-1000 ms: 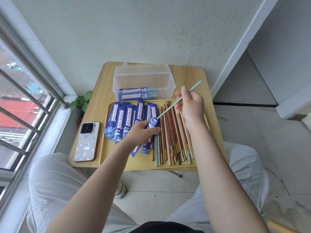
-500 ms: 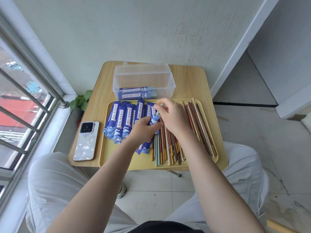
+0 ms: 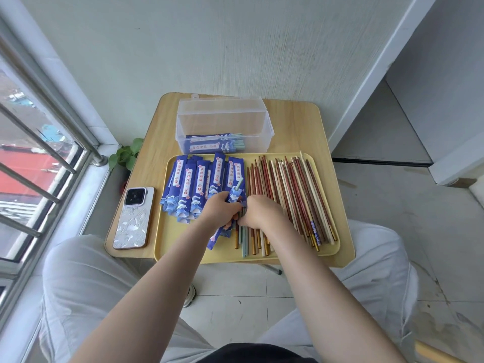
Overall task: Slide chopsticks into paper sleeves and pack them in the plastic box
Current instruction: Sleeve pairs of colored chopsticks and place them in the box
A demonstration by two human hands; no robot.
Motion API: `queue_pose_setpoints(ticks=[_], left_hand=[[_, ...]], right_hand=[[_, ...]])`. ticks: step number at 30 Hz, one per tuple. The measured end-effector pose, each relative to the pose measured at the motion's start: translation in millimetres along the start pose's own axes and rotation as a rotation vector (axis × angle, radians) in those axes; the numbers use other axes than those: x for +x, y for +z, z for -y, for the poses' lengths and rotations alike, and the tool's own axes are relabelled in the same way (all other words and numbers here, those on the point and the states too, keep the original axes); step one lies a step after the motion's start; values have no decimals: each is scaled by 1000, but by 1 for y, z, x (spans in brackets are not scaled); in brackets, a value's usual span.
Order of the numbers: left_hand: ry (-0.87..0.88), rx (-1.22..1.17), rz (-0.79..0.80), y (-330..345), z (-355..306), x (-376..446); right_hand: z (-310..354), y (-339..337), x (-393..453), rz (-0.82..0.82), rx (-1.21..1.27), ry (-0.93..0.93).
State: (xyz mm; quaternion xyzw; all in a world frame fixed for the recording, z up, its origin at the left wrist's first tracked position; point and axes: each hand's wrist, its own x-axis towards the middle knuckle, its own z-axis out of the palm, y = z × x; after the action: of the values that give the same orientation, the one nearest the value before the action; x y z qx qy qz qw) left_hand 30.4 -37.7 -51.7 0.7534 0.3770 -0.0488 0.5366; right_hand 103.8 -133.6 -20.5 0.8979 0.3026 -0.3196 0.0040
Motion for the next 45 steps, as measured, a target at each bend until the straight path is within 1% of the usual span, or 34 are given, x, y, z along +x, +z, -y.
queue_pose_setpoints(ticks=[2, 5, 10, 14, 23, 26, 29, 32, 34, 38, 41, 43, 45], left_hand=[[5, 18, -37, -1, 4, 2], [0, 50, -20, -1, 7, 2], [21, 123, -35, 1, 14, 4], [14, 131, -27, 1, 14, 4], [3, 152, -38, 1, 12, 3], [-5, 131, -28, 1, 12, 2], [1, 85, -32, 0, 12, 2], [32, 2, -38, 1, 11, 1], [37, -64, -38, 1, 9, -1], [46, -152, -31, -2, 1, -7], [35, -205, -25, -5, -3, -9], [27, -223, -21, -6, -4, -10], [31, -224, -9, -7, -6, -13]], right_hand=[[2, -2, 0, 38, -69, 12], [3, -3, 1, 54, -103, 47], [9, 5, 0, -86, -122, 65], [14, 9, -2, -122, -162, 54], [19, 13, 1, -130, -31, 113], [12, 8, -2, -149, 75, 129], [0, -3, -8, -263, 190, 116], [-10, -20, -14, -429, 294, 28], [-13, -30, -14, -563, 437, -15], [-15, -46, -10, -829, 824, -88], [-16, -53, -10, -1021, 935, -131], [-17, -56, -10, -1069, 1045, -152], [-17, -57, -10, -1051, 1140, -145]])
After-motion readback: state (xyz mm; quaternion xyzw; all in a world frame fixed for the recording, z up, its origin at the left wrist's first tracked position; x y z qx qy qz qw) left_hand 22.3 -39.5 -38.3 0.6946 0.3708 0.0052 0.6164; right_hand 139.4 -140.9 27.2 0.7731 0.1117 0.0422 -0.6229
